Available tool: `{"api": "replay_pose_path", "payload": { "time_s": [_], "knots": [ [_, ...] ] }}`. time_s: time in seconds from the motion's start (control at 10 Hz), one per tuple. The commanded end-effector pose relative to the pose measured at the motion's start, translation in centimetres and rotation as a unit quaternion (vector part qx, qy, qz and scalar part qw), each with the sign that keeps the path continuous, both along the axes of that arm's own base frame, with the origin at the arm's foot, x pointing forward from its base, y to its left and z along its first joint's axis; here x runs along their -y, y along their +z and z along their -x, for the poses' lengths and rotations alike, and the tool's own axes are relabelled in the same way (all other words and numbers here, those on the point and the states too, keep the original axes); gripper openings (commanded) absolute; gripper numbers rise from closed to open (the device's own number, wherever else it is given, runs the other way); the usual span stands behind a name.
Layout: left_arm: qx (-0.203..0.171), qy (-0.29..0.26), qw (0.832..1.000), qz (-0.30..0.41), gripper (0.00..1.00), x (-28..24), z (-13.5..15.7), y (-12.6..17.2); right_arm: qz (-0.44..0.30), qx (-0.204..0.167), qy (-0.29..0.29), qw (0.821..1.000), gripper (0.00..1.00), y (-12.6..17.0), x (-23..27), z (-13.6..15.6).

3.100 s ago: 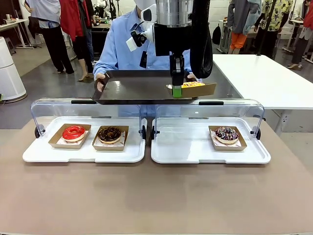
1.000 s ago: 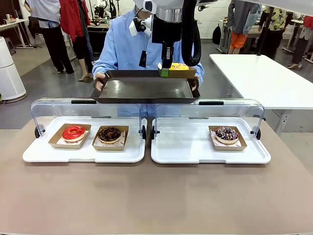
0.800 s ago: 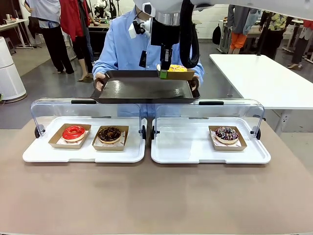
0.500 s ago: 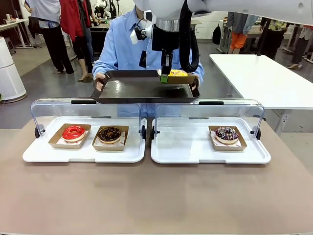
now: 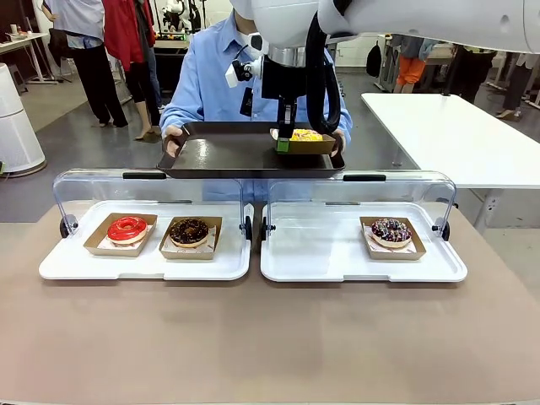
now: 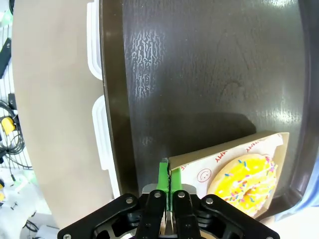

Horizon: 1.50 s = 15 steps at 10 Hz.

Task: Provide the desired donut to the person.
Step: Place the picked Paper togo box onto the Handle tray extended by the person.

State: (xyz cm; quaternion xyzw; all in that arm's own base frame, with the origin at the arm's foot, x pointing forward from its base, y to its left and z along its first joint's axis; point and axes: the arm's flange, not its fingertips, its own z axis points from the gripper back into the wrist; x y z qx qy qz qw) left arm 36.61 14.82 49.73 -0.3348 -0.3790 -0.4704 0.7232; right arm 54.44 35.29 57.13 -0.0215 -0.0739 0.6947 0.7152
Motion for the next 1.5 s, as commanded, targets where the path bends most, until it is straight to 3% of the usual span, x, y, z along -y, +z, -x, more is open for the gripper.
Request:
{"api": "replay_pose_path", "payload": {
  "time_s": [0.0,0.1,0.2,0.3,0.6,0.7,1.2,1.4],
  "knots": [
    [0.011,-0.001,1.000,0.010,1.00,-0.1,0.0,0.1,-0.014,-0.007,0.001,1.000,0.35,0.0,0.1,0.1],
    [0.011,-0.001,1.000,0.010,1.00,-0.1,0.0,0.1,-0.012,-0.008,0.002,1.000,0.62,0.0,0.0,0.1],
    [0.011,-0.001,1.000,0.010,1.00,-0.1,0.0,0.1,-0.012,-0.006,0.002,1.000,0.95,0.1,0.0,-0.1],
    [0.011,-0.001,1.000,0.010,1.00,-0.1,0.0,0.1,-0.011,-0.006,0.002,1.000,1.00,0.1,-0.1,0.0],
    [0.011,-0.001,1.000,0.010,1.00,-0.1,0.0,0.1,-0.012,-0.007,0.004,1.000,0.96,0.2,0.0,0.0],
    [0.011,-0.001,1.000,0.010,1.00,-0.1,0.0,0.1,-0.012,-0.007,0.003,1.000,1.00,0.3,0.0,0.0],
    [0.011,-0.001,1.000,0.010,1.00,-0.1,0.0,0.1,-0.011,-0.008,0.014,1.000,1.00,1.0,0.1,0.7],
    [0.011,-0.001,1.000,0.010,1.00,-0.1,0.0,0.1,0.005,-0.036,0.018,0.999,1.00,2.2,1.2,2.8]
  ]
}}
